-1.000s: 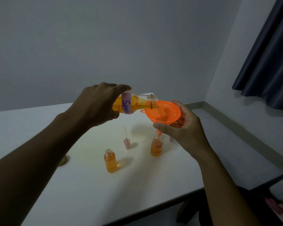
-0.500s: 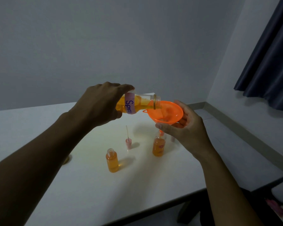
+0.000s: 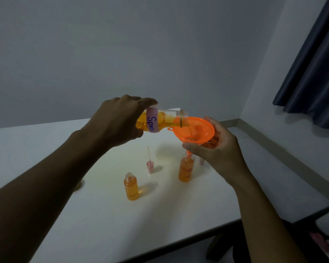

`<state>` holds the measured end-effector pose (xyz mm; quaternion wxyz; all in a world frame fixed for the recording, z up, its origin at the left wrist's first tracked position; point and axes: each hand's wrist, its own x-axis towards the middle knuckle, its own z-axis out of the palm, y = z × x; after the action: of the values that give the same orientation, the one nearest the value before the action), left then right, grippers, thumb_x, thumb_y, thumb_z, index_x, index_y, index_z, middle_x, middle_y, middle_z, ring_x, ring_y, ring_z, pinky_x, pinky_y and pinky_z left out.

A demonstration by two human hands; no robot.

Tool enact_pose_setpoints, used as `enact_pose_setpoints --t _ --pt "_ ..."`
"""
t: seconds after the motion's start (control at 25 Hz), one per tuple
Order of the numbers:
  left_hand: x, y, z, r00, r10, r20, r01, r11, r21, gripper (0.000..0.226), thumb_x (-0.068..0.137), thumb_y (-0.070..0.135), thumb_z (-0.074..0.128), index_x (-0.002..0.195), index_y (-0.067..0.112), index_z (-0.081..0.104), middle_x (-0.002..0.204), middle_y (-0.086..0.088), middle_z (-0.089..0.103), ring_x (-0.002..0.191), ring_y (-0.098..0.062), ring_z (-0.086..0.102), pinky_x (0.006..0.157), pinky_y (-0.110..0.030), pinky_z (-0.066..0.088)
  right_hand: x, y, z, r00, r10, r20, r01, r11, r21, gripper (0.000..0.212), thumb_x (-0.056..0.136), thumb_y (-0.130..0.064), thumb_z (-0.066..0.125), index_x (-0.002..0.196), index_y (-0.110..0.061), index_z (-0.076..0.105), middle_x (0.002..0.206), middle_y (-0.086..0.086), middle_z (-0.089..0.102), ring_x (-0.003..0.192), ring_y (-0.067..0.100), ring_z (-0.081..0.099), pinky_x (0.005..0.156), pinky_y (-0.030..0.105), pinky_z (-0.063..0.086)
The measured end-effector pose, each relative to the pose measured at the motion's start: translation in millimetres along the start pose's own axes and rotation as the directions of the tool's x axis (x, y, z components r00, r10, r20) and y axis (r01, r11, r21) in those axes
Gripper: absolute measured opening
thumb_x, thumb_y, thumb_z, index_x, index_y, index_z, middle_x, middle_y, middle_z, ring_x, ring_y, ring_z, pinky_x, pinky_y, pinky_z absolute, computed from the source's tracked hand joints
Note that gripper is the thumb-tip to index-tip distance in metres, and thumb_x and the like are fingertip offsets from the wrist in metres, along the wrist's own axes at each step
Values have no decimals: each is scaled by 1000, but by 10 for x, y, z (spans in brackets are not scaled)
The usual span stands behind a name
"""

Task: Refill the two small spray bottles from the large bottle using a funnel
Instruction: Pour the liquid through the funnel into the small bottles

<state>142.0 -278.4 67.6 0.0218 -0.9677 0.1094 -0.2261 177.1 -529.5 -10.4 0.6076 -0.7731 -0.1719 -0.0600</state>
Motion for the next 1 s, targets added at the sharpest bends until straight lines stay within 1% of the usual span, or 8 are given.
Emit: enact_pose_setpoints --t 0.08,0.2,0.36,0.52,0.68,0.88,1.0 --pt "0 2 -9 1000 0 -1 0 1000 -5 80 69 19 83 139 23 45 126 -7 64 103 -34 65 79 -43 54 2 3 -1 1000 -1 0 1 1000 -5 90 66 -33 89 144 -29 43 138 -4 57 122 19 60 94 38 58" --pt "-3 3 -14 1000 -4 9 4 1000 -6 79 70 19 82 139 23 44 126 -7 64 104 -34 64 80 -43 53 0 -7 -4 1000 -7 6 8 1000 -11 90 68 -32 88 145 -29 42 140 -4 55 122 18 58 91 30 56" --pt "-11 12 -18 1000 -3 5 3 1000 -14 79 70 19 82 139 22 46 126 -7 64 103 -33 64 80 -42 53 -1 -17 -13 1000 -10 4 10 1000 -23 92 65 -37 86 145 -28 41 140 -4 54 122 17 57 88 25 55" --pt "-7 8 -13 1000 -8 11 8 1000 -18 79 70 19 82 140 22 45 127 -7 63 104 -33 64 80 -42 53 12 -4 -19 1000 -6 11 7 999 -45 92 68 -34 86 147 -27 39 143 -2 52 125 19 56 92 31 56" --pt "-7 4 8 1000 -12 10 13 1000 -25 80 69 20 82 140 23 45 127 -7 63 105 -33 64 81 -42 53 15 3 -20 1000 -8 12 9 999 -36 93 67 -34 86 147 -26 39 142 -2 53 123 18 57 88 25 55" --pt "-8 -2 20 1000 -4 1 4 1000 -29 80 68 18 83 139 22 45 126 -7 64 103 -34 65 79 -43 54 14 6 -20 1000 2 8 -2 1000 -20 92 68 -31 88 147 -27 40 142 -2 54 124 20 57 96 37 56" --pt "-15 -17 30 1000 -10 -3 10 999 -41 80 68 19 83 139 23 46 125 -7 64 102 -33 65 79 -43 54 17 1 -14 1000 -1 8 1 1000 -29 91 69 -32 87 147 -27 39 142 -2 53 124 19 57 95 36 56"
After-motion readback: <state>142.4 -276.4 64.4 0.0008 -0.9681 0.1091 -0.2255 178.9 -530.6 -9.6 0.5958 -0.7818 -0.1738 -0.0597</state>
